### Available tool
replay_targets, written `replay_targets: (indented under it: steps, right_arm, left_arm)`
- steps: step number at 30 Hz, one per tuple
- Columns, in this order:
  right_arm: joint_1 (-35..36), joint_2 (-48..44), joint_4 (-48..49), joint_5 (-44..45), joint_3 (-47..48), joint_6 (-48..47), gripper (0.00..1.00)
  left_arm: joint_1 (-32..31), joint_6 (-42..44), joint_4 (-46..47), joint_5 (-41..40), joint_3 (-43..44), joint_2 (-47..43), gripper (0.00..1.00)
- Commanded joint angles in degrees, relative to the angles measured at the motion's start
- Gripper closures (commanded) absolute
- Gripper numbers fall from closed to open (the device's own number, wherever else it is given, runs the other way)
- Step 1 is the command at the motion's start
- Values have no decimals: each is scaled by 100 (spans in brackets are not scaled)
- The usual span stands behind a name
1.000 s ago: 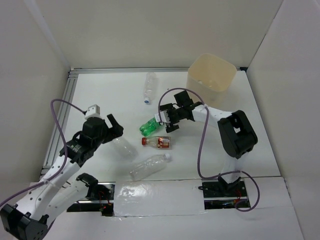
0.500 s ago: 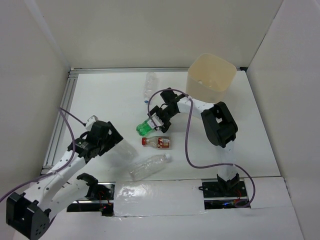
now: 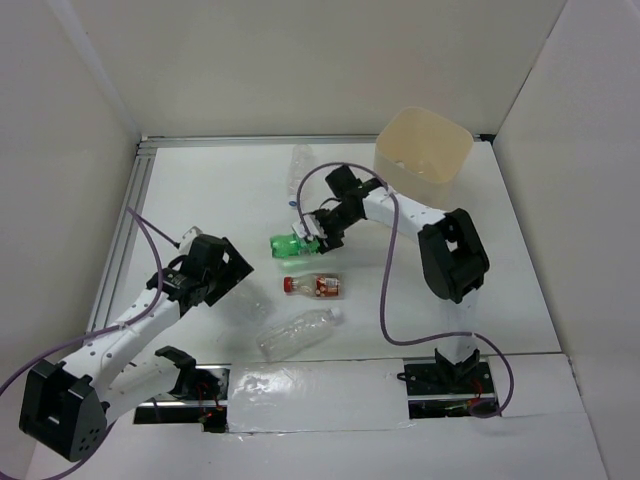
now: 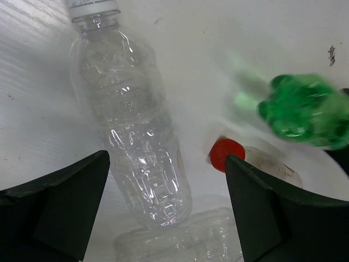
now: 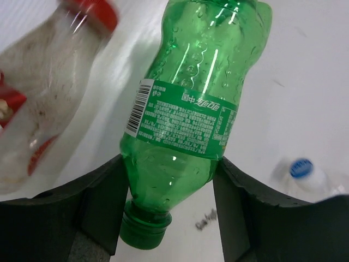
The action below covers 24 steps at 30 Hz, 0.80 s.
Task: Put the plastic bottles in the bin
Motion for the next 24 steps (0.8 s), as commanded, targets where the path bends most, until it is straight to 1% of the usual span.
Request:
replay_targets:
  steps: [1, 2, 3, 4, 6, 7, 9, 10, 12, 13, 15, 16, 17, 20, 22, 23, 24]
  right_arm:
    - [79, -1106, 1202, -149, 721, 2709, 86]
    - [79, -1264, 1360, -79, 1149, 3039, 86]
    - [79, -1265, 1362, 9, 1380, 3364, 86]
    - [19, -1335, 1414, 114, 1608, 3898, 88]
    - [-34, -1335, 1414, 473, 2231, 4323, 88]
    - [-131, -1335, 1414, 571, 2391, 4813, 88]
    - [-254, -1335, 1501, 790, 2734, 5220, 86]
    - [-307, -1388, 1555, 1192, 2797, 5518, 86]
    - [-438, -1388, 1555, 1739, 2981, 5643, 85]
    - [-657, -1388, 1494, 2072, 3095, 5774, 85]
    - [-956, -1458, 1424, 2241, 3096, 5907, 85]
    - [-1132, -1458, 1362, 2242, 3096, 5960, 84]
    - [-1455, -1537, 1188, 2242, 3096, 5960, 84]
    - [-2099, -1678, 749, 1874, 3096, 5960, 82]
    - [-2363, -1818, 676, 1733, 2781, 5872, 82]
    - [-2642, -1967, 676, 1680, 2641, 5820, 80]
    - [-2767, -2047, 676, 1679, 2335, 5767, 80]
  left_arm:
    - [26, 58, 100, 21, 26, -27, 1]
    - [26, 58, 11, -66, 26, 69, 1]
    - [26, 58, -59, -67, 79, 70, 1]
    - [26, 58, -173, -128, 79, 157, 1]
    - [26, -3, -244, -181, 79, 298, 1]
    - [26, -3, -245, -181, 79, 351, 1]
    - [-27, -3, -245, -181, 132, 535, 1]
    - [-27, -3, -245, -242, 184, 588, 1]
    - [-88, -3, -245, -295, 237, 728, 1]
    - [-149, -3, -166, -348, 237, 729, 1]
    - [-150, -3, 10, -348, 237, 799, 1]
    - [-150, -3, 10, -348, 237, 852, 1]
    - [-150, -3, 115, -348, 176, 913, 1]
    - [-202, -3, 317, -410, 176, 1036, 1]
    - [-255, 49, 484, -410, 124, 1098, 1]
    - [-255, 50, 485, -410, 123, 1168, 1]
    - [-255, 50, 485, -410, 123, 1169, 1]
